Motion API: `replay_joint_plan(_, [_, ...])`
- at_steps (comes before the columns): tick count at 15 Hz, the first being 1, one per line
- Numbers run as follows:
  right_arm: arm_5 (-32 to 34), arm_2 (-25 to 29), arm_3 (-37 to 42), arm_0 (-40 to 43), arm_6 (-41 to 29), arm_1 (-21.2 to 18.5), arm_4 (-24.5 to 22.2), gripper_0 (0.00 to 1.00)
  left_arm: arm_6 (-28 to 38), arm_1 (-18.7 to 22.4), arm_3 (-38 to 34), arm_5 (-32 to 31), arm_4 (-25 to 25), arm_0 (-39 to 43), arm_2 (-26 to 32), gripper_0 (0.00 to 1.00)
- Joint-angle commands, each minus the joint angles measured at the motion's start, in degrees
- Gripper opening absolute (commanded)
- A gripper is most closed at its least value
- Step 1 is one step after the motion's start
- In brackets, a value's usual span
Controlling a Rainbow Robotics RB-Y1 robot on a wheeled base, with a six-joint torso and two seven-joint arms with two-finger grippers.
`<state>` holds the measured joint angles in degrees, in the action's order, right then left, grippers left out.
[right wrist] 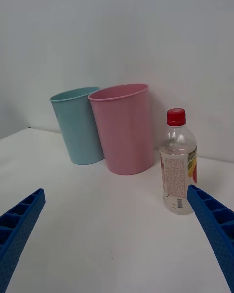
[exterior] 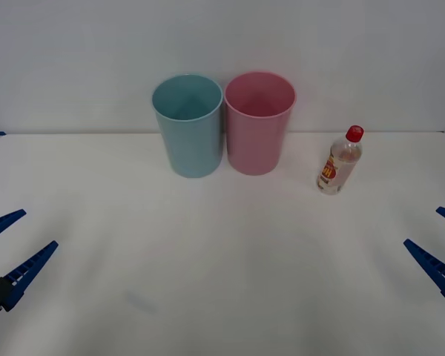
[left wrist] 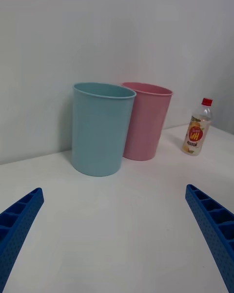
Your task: Grasp the object on the table and drop it into the matching bin: aluminum can to the light blue bin, PET bottle to the pink bin.
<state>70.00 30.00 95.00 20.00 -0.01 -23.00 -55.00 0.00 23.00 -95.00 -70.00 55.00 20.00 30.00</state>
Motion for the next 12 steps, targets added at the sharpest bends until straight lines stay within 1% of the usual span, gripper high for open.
replay_joint_plan(1, [0.00,0.00,0.00,0.00,0.01,0.00,0.00,1.00,0.00,0.00,0.00,0.00,0.00,0.00,0.00,1.00])
replay_joint_plan(2, [0.14,-0.56,-0.43,0.39,0.01,1.99,-0.02,1.00,0.00,0.00,0.00,0.00,0.00,0.00,0.00,1.00])
replay_joint_plan(8, [-1.88,-2.23,0.98,1.01,0.18,2.08,0.51,1.00,0.00,0.00,0.00,0.00,0.00,0.00,0.00,1.00])
replay_joint_plan(12, [-7.69,-5.04,0.98,0.65,2.03,2.08,-0.72,1.00,0.00,0.00,0.00,0.00,0.00,0.00,0.00,1.00])
